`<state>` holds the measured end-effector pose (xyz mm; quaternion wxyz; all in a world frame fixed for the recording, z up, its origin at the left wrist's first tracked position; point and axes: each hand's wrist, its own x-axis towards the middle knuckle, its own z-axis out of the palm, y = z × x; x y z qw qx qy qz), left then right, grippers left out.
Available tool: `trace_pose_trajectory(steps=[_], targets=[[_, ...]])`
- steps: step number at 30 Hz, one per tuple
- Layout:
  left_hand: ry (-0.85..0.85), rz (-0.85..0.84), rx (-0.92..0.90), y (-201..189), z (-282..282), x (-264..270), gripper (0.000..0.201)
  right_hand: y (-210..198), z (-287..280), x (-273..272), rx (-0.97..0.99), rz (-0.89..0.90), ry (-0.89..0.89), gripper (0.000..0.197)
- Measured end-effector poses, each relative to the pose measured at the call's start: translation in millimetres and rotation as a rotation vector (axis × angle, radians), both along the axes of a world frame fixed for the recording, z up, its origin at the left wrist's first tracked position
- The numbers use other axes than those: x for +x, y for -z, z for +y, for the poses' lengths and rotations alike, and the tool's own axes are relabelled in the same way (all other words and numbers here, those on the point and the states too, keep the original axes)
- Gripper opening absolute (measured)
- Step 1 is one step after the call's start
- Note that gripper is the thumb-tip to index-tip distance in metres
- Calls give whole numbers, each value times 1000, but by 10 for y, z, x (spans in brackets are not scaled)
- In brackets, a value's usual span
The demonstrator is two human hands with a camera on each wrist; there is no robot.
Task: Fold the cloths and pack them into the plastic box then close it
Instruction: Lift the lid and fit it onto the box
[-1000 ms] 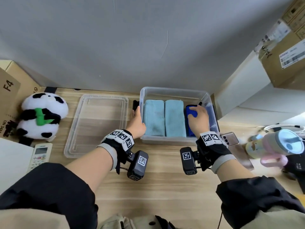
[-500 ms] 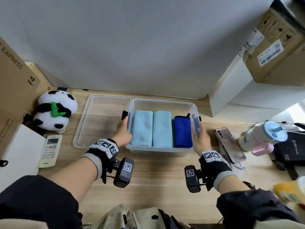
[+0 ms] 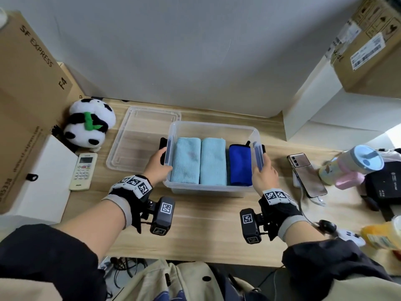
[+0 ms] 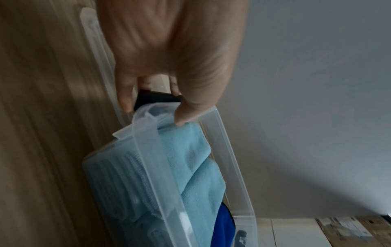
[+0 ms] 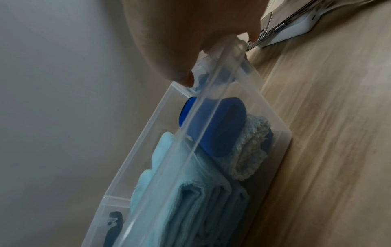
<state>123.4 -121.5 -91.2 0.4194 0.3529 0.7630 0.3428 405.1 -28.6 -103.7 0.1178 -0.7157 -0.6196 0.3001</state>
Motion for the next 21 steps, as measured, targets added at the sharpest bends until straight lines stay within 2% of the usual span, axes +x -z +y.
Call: trace_pose_trajectory(steps=[4, 7, 10, 13, 16, 17, 19, 21], targets=[[-179, -31, 42, 104, -95, -207, 38, -99, 2, -123, 161, -27, 55, 56], [-344, -38, -21, 244, -147, -423, 28, -191, 17, -279, 257, 17, 25, 49], [-491, -281, -236, 385, -195, -611, 31, -264, 23, -449, 226, 86, -9, 39], [-498, -421, -339, 573, -193, -772, 33, -296, 20, -627, 113, 282, -4, 31], [-489, -412, -404, 650, -140, -875, 13, -285, 32, -816, 29, 416, -28, 22], [-480, -424, -416, 660, -120, -887, 15, -282, 28, -867, 1, 445, -35, 21], [-454, -449, -433, 730, -79, -931, 32, -258, 39, -970, -51, 479, -35, 19], [-434, -477, -439, 800, -32, -973, 35, -243, 60, -1049, -106, 503, -16, 19]])
